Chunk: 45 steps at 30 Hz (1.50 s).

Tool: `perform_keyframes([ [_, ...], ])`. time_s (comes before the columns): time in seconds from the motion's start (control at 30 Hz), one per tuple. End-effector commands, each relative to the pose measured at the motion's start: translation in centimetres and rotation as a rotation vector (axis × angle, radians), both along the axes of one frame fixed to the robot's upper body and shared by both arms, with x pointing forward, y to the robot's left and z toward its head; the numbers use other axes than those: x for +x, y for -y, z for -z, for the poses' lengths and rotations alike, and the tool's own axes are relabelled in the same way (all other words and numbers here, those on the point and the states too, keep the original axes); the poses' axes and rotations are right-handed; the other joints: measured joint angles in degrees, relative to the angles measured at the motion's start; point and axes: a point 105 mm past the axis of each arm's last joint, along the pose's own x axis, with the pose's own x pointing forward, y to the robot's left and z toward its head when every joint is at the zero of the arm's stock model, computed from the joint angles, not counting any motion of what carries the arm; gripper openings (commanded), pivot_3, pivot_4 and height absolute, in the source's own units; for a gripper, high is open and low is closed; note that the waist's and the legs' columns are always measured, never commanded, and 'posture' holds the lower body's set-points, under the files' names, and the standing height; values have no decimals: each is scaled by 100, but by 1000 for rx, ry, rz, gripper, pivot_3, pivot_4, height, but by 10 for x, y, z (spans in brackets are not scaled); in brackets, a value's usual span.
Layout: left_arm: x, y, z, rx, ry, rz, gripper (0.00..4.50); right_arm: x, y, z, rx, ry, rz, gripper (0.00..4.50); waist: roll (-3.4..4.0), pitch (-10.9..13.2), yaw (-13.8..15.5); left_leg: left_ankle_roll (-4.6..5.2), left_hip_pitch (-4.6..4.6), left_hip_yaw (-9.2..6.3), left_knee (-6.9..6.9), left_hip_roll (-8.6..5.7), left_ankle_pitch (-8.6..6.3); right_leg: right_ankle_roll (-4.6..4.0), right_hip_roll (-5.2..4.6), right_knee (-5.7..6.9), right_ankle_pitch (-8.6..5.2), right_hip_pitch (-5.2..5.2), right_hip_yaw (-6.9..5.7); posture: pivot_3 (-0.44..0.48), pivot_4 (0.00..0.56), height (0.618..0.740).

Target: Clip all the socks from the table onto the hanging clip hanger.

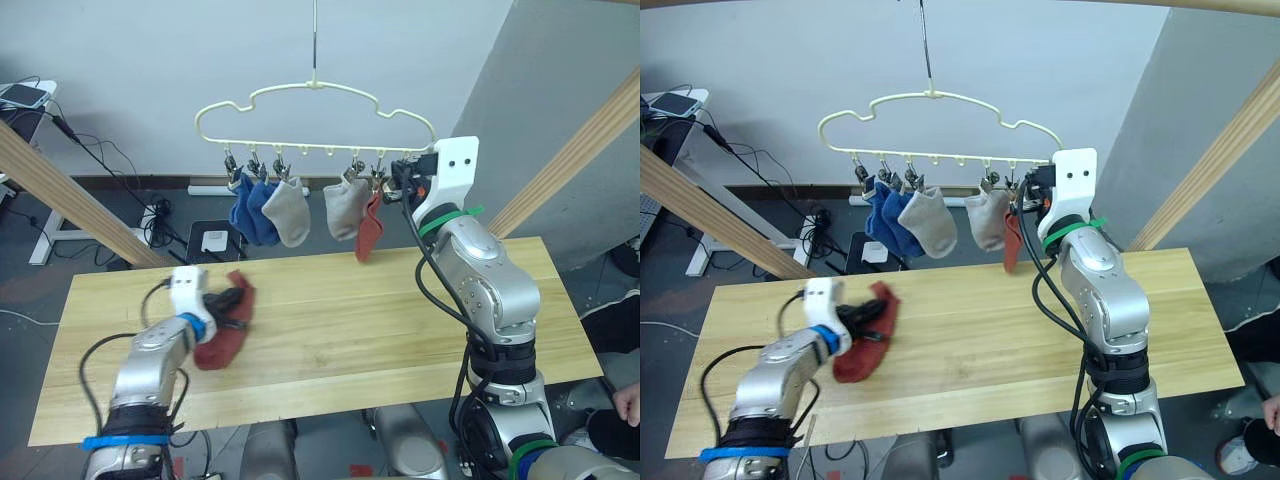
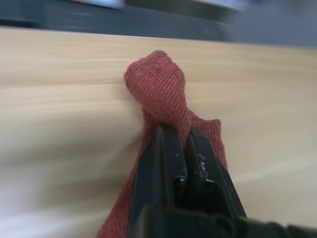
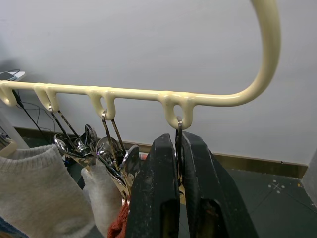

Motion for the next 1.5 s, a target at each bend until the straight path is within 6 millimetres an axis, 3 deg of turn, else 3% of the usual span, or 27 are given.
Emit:
perform_keyframes([
  [0.03,6,56,-53,-54,186,278,15,-6,3,-16,16,62,11,0,0,0,-3,0,-3,-2,-1,1,0,0,2,0,0,-2,-2,-287,325,732],
  [0.27,-21,138,-104,-189,292,640,15,-8,5,-19,22,68,18,0,0,0,-50,0,-1,2,-13,3,0,0,6,-3,0,-3,3,-311,320,732],
  [0.4,-30,165,-118,-239,333,664,15,-9,6,-23,27,74,20,0,0,0,-51,0,-1,0,-12,2,0,1,7,-3,-1,-2,3,-319,318,732],
  [0.5,-25,181,-122,-259,375,611,15,-9,6,-23,29,73,18,0,0,0,-51,0,-1,0,-7,0,0,5,6,-2,-3,-1,4,-321,315,732],
  [1.13,18,205,-132,-336,412,474,15,-10,0,-24,39,59,-9,0,0,0,-75,1,-2,0,-7,-2,-1,27,10,-4,-16,-1,4,-337,316,732],
  [1.5,25,208,-142,-370,423,456,15,-11,0,-21,35,45,-12,0,0,0,-125,1,-2,0,-8,-2,0,29,10,-5,-17,-1,4,-342,317,732],
])
